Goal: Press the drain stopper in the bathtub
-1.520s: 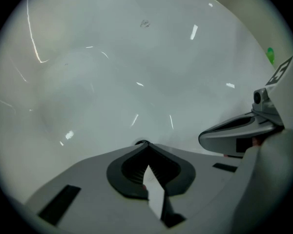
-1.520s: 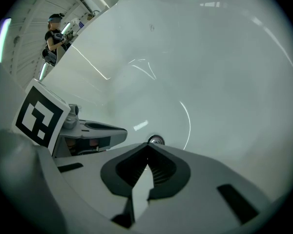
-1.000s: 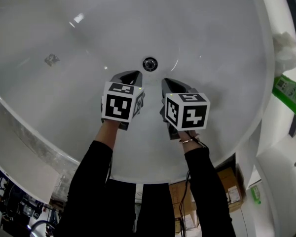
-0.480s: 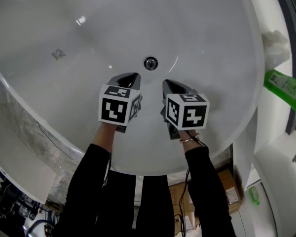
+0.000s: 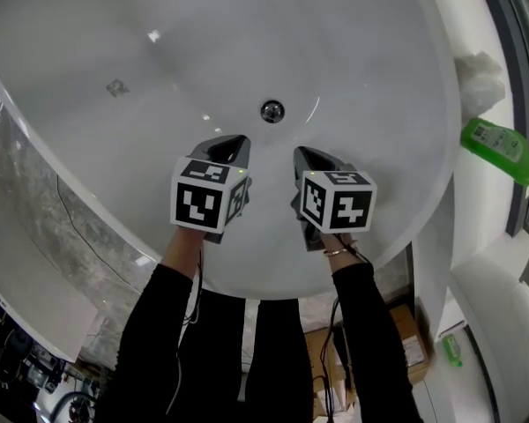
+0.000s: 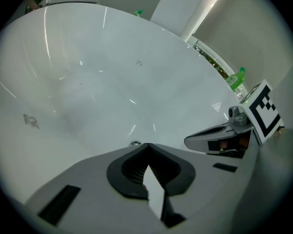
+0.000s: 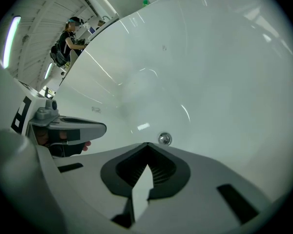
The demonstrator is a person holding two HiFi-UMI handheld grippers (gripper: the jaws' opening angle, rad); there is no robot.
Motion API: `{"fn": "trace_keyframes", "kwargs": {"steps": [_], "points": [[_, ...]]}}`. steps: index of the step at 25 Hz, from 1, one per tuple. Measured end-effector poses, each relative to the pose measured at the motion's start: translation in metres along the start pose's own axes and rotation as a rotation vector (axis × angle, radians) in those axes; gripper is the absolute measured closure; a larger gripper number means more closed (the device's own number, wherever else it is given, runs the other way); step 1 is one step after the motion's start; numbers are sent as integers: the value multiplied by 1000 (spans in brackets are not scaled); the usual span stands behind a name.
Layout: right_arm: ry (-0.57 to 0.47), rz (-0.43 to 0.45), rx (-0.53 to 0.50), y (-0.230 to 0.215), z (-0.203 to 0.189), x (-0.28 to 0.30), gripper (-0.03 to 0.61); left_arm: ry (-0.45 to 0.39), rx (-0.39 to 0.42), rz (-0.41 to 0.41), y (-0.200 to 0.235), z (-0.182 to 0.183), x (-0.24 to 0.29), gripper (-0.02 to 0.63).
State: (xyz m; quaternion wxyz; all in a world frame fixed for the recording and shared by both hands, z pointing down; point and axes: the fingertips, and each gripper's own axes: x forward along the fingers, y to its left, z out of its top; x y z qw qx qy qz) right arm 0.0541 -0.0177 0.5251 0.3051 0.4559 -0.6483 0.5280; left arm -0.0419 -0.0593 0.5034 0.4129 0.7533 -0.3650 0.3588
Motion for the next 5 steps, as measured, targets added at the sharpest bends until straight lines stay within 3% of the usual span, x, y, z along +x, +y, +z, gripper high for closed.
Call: {"fn": "trace_keyframes", "kwargs": {"steps": [5], "points": [[-11,12,-2,4,-1,-13,577,-12,4,-9,-7,2,-23,609]]}}
